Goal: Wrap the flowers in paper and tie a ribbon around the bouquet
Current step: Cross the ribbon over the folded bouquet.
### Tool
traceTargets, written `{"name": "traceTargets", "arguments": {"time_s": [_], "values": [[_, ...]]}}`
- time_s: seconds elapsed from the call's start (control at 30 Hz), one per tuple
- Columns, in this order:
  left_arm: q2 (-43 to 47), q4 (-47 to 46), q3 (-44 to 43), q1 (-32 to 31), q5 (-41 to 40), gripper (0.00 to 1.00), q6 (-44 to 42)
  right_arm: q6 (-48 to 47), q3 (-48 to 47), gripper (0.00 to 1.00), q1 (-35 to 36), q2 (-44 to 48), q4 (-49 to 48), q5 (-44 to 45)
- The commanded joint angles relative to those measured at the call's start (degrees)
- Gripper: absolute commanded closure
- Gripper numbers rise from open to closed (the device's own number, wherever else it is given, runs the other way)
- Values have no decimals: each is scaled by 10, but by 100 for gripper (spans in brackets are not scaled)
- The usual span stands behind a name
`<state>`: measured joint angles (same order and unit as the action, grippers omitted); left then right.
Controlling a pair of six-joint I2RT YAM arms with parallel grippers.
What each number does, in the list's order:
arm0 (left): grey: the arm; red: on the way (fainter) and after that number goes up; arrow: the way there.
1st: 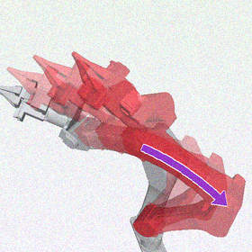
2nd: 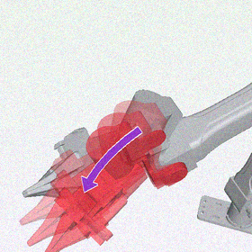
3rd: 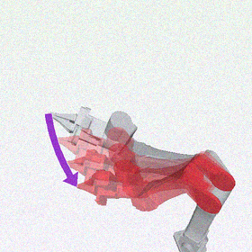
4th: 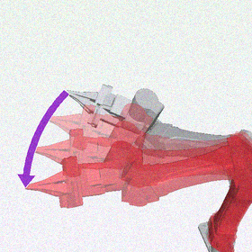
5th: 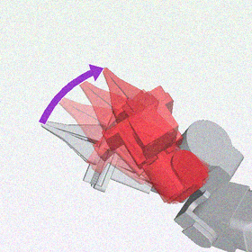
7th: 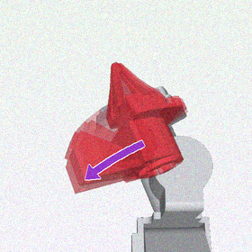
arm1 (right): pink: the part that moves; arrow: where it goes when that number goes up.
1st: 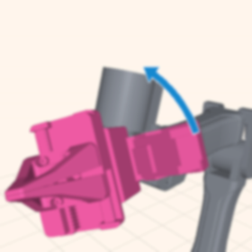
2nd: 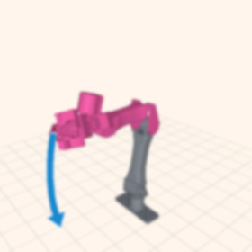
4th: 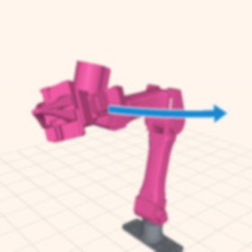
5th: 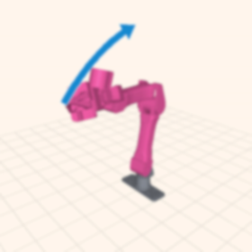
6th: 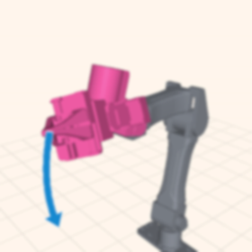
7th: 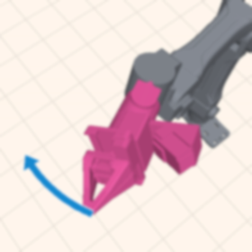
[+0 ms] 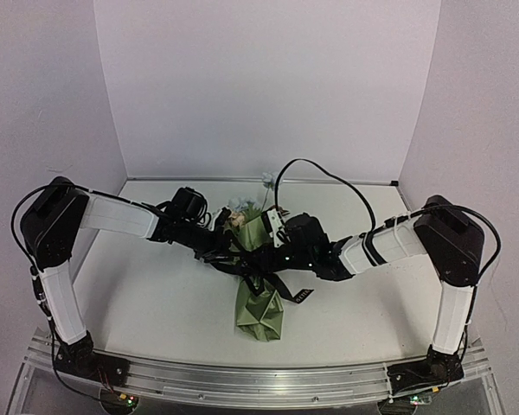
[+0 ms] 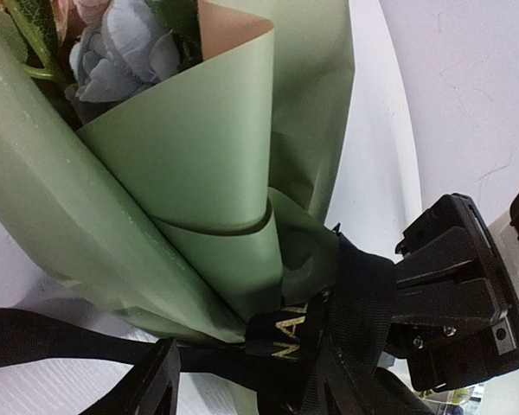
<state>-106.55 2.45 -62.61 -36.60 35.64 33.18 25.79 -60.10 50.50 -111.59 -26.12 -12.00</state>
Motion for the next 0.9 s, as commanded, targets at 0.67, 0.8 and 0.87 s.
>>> {"name": "traceTargets", "arguments": {"time_s": [0.67,0.8,0.87], "values": [[-34,-54,-43,-1,51,72,18,5,-17,100,-1,-9,-19,-13],[-38,-56,-44,-1,56,83,21,7,-13,100,-1,-4,-19,-11],[-35,-56,-43,-1,54,89,20,8,-13,100,-1,-3,-16,-11]]}}
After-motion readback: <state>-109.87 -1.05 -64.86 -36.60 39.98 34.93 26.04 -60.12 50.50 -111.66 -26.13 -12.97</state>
